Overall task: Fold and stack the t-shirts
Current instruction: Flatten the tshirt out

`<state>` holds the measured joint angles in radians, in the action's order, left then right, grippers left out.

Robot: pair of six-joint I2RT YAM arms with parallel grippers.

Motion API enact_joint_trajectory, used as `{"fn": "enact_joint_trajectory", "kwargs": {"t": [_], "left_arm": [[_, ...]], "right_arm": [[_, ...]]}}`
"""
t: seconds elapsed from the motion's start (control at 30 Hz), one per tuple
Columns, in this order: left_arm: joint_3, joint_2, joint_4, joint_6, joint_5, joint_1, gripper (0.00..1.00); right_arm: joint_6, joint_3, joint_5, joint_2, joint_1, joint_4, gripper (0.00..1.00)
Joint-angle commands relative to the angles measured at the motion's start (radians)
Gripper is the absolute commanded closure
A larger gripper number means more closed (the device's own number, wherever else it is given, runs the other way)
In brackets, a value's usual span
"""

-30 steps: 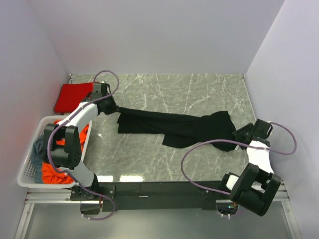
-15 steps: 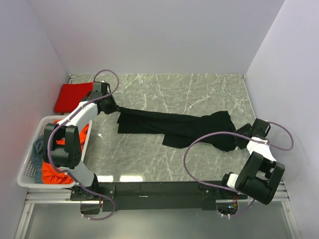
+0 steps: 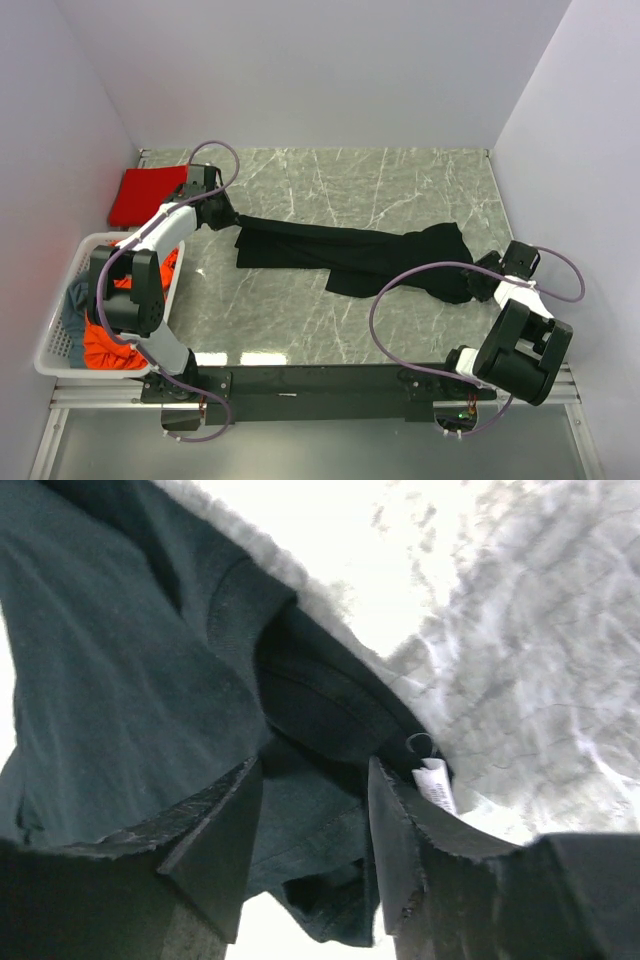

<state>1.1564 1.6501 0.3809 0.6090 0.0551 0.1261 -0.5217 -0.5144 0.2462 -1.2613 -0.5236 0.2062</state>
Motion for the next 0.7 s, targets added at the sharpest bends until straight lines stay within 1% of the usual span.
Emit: {"fn": "enact_joint_trajectory", "kwargs": {"t": [0.0, 0.13, 0.3, 0.37, 0.5, 0.53, 0.6, 0.63, 0.67], "left_arm": [[0.039, 0.004, -0.007, -0.018, -0.003, 0.000, 0.99], [0.039, 0.004, -0.007, -0.018, -0.005, 0.000, 0.99], [0.040, 0.002, -0.004, -0.020, -0.005, 0.000, 0.99], [0.040, 0.000, -0.005, -0.021, -0.006, 0.000, 0.99], [0.039, -0.001, -0.005, -0.022, -0.006, 0.000, 0.99], [0.039, 0.000, -0.005, -0.022, -0.005, 0.000, 0.99], [0.039, 0.000, -0.007, -0.022, -0.003, 0.000, 0.99], [0.039, 0.000, -0.005, -0.022, -0.004, 0.001, 0.99], [0.040, 0.000, -0.004, -0.022, -0.006, 0.000, 0.99]], "right_arm": [[0.014, 0.013, 0.070, -0.012, -0.001, -0.045, 0.48], [0.017, 0.008, 0.116, -0.007, 0.004, -0.056, 0.53], [0.019, -0.010, 0.153, -0.015, 0.017, -0.059, 0.54], [0.015, -0.012, 0.157, -0.018, 0.031, -0.059, 0.57], [0.014, -0.019, 0.145, -0.013, 0.050, -0.054, 0.69], [0.014, -0.022, 0.143, -0.013, 0.051, -0.053, 0.76], [0.005, -0.030, 0.139, -0.015, 0.056, -0.045, 0.83], [-0.004, -0.033, 0.139, -0.013, 0.059, -0.042, 0.90], [-0.011, -0.038, 0.137, -0.010, 0.065, -0.039, 0.92]]}}
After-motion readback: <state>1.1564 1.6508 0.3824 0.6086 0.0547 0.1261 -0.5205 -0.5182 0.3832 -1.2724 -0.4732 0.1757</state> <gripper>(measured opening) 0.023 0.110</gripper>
